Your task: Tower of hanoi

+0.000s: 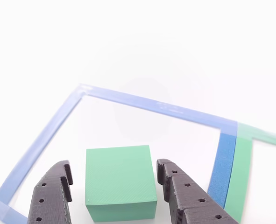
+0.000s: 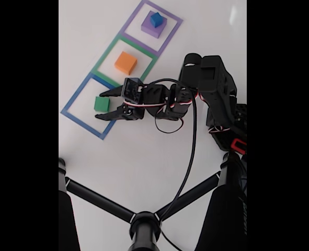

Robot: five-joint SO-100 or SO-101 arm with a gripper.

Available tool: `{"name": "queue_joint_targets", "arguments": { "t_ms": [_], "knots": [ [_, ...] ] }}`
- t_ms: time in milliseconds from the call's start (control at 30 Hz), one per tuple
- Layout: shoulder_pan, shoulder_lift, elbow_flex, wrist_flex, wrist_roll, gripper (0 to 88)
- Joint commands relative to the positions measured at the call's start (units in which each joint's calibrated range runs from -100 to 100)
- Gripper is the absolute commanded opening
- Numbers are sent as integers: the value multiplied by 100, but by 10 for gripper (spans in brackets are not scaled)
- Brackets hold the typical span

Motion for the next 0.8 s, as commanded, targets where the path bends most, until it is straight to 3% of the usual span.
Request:
{"name": "queue_joint_targets", "arguments": {
  "t_ms": [0,767],
  "knots": [
    [29,-9,-52,44,59,158],
    [-9,-364,-16,417,59,74]
  ]
}}
